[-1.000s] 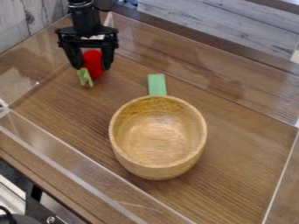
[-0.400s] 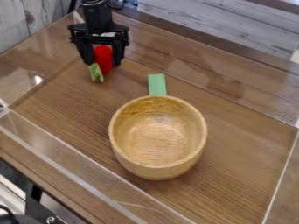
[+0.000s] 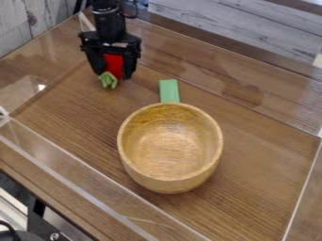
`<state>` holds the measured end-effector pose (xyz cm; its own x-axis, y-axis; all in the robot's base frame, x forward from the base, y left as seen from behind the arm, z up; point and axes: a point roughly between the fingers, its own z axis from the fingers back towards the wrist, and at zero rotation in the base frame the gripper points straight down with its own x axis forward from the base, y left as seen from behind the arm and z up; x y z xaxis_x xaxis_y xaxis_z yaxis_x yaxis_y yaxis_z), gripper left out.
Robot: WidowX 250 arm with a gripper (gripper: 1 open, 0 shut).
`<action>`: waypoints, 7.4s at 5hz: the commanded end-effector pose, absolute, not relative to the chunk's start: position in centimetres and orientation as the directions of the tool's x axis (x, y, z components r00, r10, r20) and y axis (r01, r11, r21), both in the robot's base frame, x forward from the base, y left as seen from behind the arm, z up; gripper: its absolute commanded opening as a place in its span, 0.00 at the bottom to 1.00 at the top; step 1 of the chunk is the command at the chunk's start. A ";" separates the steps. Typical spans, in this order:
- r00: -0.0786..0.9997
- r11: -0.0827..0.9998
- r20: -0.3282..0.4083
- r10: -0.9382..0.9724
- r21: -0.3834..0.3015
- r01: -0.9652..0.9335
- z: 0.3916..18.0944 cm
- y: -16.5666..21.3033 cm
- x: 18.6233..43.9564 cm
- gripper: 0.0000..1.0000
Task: Move the red object to the right side of the table
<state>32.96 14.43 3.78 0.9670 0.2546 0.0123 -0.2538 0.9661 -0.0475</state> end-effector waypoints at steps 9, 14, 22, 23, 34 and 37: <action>0.974 0.984 0.160 0.163 -0.101 -0.148 14.8 15.2 34.9 0.00; 0.963 0.968 0.108 0.245 -0.086 -0.236 11.9 16.6 34.7 1.00; 0.980 0.992 0.167 0.109 -0.084 -0.097 16.9 15.8 34.6 0.00; 0.986 0.994 0.156 0.055 -0.101 -0.039 17.1 12.0 35.4 0.00; 0.996 0.997 0.072 0.045 0.054 -0.049 7.5 18.9 37.4 1.00; 0.997 0.997 0.059 0.045 0.067 -0.049 7.7 19.6 37.4 1.00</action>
